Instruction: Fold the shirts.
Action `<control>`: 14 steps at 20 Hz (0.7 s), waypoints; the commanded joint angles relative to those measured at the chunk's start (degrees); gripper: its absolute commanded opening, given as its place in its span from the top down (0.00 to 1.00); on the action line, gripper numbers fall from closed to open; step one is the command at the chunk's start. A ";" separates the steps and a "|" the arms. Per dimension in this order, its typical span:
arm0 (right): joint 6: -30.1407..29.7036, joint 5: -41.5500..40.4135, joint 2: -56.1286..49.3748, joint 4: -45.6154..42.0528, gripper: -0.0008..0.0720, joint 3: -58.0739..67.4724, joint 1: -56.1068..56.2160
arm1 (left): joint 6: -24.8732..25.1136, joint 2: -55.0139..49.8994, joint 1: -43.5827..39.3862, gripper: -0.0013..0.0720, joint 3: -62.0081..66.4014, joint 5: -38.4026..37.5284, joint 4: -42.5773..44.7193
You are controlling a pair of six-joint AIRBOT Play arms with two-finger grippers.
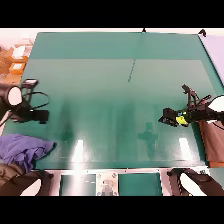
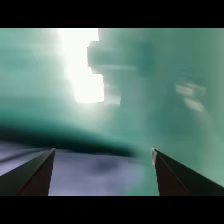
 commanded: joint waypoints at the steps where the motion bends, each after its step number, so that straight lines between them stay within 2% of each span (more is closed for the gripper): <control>1: 0.00 0.02 0.04 0.02 0.96 -0.04 0.04 | -2.45 -0.28 11.13 0.00 -3.93 -1.11 9.49; 3: 0.00 0.02 0.04 0.02 0.96 -0.04 0.04 | 0.79 -0.46 20.17 0.00 -9.18 1.57 8.76; 5: -0.22 -0.55 0.02 0.00 0.96 -0.04 0.04 | 6.43 -1.79 26.99 0.00 -13.51 6.73 4.44; 7: -0.22 -0.83 0.04 0.02 0.96 -0.04 0.04 | 10.60 -4.98 30.38 0.00 -16.41 10.56 1.40; 8: -0.22 -0.83 0.04 0.02 0.97 -0.04 0.04 | 11.19 -6.99 30.49 0.05 -16.68 11.06 1.53; 9: -0.22 -0.83 0.02 0.04 0.96 -0.04 0.04 | 11.19 -8.87 30.47 0.36 -16.65 11.13 1.53; 10: -0.22 -0.83 0.04 0.02 0.96 -0.04 0.04 | 11.19 -9.99 30.47 0.73 -16.63 11.08 1.53; 11: -0.22 -0.83 0.04 0.02 0.96 -0.04 0.04 | 11.17 -10.21 30.47 0.93 -16.63 11.15 1.51; 14: -0.22 -0.83 0.04 0.02 0.96 -0.04 0.04 | 11.19 -9.81 30.47 0.94 -11.80 8.11 1.22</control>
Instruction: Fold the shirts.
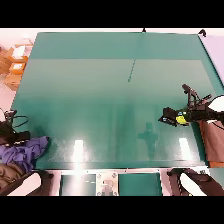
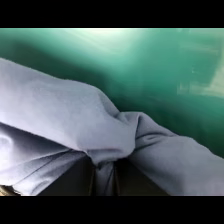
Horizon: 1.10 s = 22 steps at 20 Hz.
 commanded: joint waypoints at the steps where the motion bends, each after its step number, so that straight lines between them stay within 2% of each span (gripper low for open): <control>1: -0.07 -0.09 0.04 0.02 0.96 -0.04 0.04 | 1.03 -0.85 0.76 0.94 6.12 -3.48 -1.79; 4: -0.04 -0.09 0.04 0.04 0.96 -0.04 0.04 | 5.60 0.52 -0.24 0.94 19.61 -10.08 -14.62; 9: -0.04 -0.79 0.02 0.24 0.96 -0.04 0.04 | 4.76 6.16 -14.12 0.94 41.57 -10.01 -34.64; 11: -0.04 -0.96 0.02 0.24 0.96 -0.04 0.04 | 3.43 6.14 -22.64 0.94 45.70 -5.62 -40.17; 14: -0.04 -0.98 0.02 0.28 0.96 -0.02 0.04 | 3.13 3.72 -36.09 0.94 45.35 4.04 -40.94; 18: -0.04 -1.86 0.02 0.28 0.96 -0.04 0.04 | 2.43 -9.62 -50.64 0.94 45.35 12.17 -40.94; 19: -0.02 -2.49 0.02 0.28 0.96 -0.02 0.04 | 2.45 -13.49 -53.20 0.89 45.35 14.25 -41.05; 20: 0.04 -2.49 0.02 0.28 0.96 -0.02 0.04 | 2.38 -17.46 -55.39 0.37 45.35 16.22 -41.59; 21: 0.22 -2.40 0.02 0.24 0.86 -0.02 0.04 | 2.16 -20.57 -56.57 0.02 45.38 16.96 -42.34; 22: 0.22 -2.32 0.02 0.26 0.62 -0.02 0.04 | 1.99 -23.02 -56.81 0.00 45.46 15.93 -43.28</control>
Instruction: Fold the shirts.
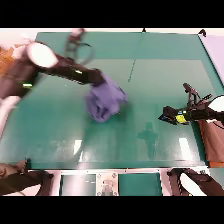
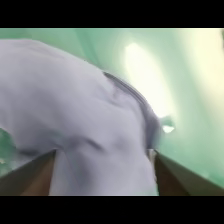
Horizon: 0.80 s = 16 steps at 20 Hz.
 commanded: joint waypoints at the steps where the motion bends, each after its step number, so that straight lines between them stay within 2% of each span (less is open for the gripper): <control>1: 0.24 -0.04 0.04 -0.02 0.46 0.00 0.02 | -0.44 -8.90 -4.39 0.00 0.59 1.70 -1.09; 2: 0.22 0.07 0.02 0.04 0.43 0.04 0.02 | -0.46 -8.79 -2.84 0.00 0.90 -1.29 0.22; 6: -0.24 -2.38 -1.70 0.92 0.40 0.04 0.04 | -0.46 -6.64 9.68 0.00 5.51 -21.33 5.79; 7: -0.31 -4.87 -3.39 1.05 0.31 0.04 0.04 | -0.44 -5.97 12.72 0.00 4.83 -24.74 6.21; 8: -1.99 -8.09 -5.75 2.29 0.30 0.13 0.02 | -0.37 -4.92 15.56 0.01 2.71 -26.93 6.27; 10: -5.99 -10.84 -12.15 6.14 0.30 2.16 0.04 | -0.07 -1.64 18.75 0.01 -5.68 -26.34 6.14; 12: -11.04 -10.71 -20.55 10.71 0.31 6.80 0.07 | 1.25 1.86 18.69 0.01 -16.28 -21.94 4.33; 16: -12.22 -10.19 -33.64 12.83 0.32 15.34 0.61 | 10.03 3.76 18.45 0.01 -32.65 -10.73 -15.47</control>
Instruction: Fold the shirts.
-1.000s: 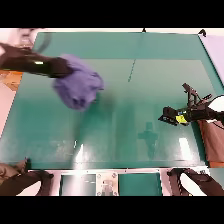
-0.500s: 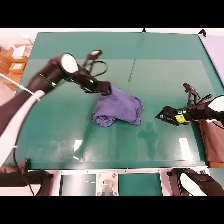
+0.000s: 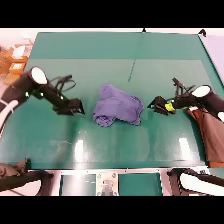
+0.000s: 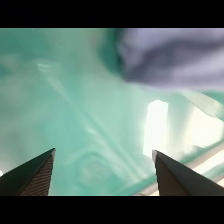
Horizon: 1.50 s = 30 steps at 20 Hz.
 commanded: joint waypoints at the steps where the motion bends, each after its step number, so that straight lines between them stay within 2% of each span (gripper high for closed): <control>1: -2.45 -0.31 -10.25 2.67 0.32 6.19 1.07 | 6.60 1.55 0.76 0.01 -12.92 10.75 -14.40; 3: -3.13 -0.20 -13.40 2.71 0.32 8.15 2.99 | 8.52 0.98 0.76 0.01 -16.46 17.20 -18.29; 6: -3.76 -0.33 -16.98 2.69 0.33 11.34 5.97 | 11.45 -1.75 -0.39 0.01 -17.40 22.49 -24.37; 7: -3.74 -0.33 -17.81 2.69 0.44 12.50 6.60 | 12.46 -2.95 -1.88 0.01 -17.40 24.87 -26.25; 8: -3.74 -0.33 -18.47 2.69 0.50 13.64 6.97 | 13.03 -4.17 -3.63 0.01 -17.40 27.04 -28.09; 11: -3.76 -0.55 -18.75 4.04 0.52 15.34 7.28 | 16.76 -7.34 -8.50 0.01 -16.83 33.73 -34.80; 12: -3.74 -0.17 -18.75 4.57 0.66 15.67 7.28 | 16.81 -7.61 -9.09 0.05 -16.09 35.76 -36.02; 13: -3.78 0.15 -18.73 5.20 0.75 15.78 7.28 | 17.40 -7.58 -8.96 0.45 -14.95 36.37 -35.76; 14: -4.35 0.57 -18.73 5.66 0.90 15.82 7.28 | 19.32 -7.58 -8.61 0.85 -13.60 35.56 -35.26; 15: -4.96 0.85 -18.71 5.68 0.96 15.91 7.28 | 19.89 -7.39 -8.31 0.94 -12.11 33.88 -34.60; 17: -5.42 2.05 -18.64 5.66 0.97 17.00 7.02 | 19.61 -6.38 -7.89 0.94 -8.90 31.56 -31.63; 19: -5.38 5.49 -18.03 6.01 0.97 21.22 6.05 | 16.39 -3.72 -7.61 0.94 -4.42 28.92 -24.92; 22: -5.14 13.40 -14.16 7.34 0.97 31.50 4.20 | 8.13 3.17 -7.61 0.94 7.10 21.42 -6.12; 24: -4.57 17.07 -9.14 7.41 0.97 39.85 2.89 | 4.42 8.07 -7.61 0.94 17.00 14.43 5.09; 28: -3.39 18.82 4.28 7.39 0.97 54.49 -0.33 | 4.28 15.96 -7.61 0.94 41.11 0.55 20.50; 30: -3.26 18.75 10.95 7.34 0.97 58.86 -1.53 | 8.96 17.77 -7.61 0.94 52.39 -5.53 22.01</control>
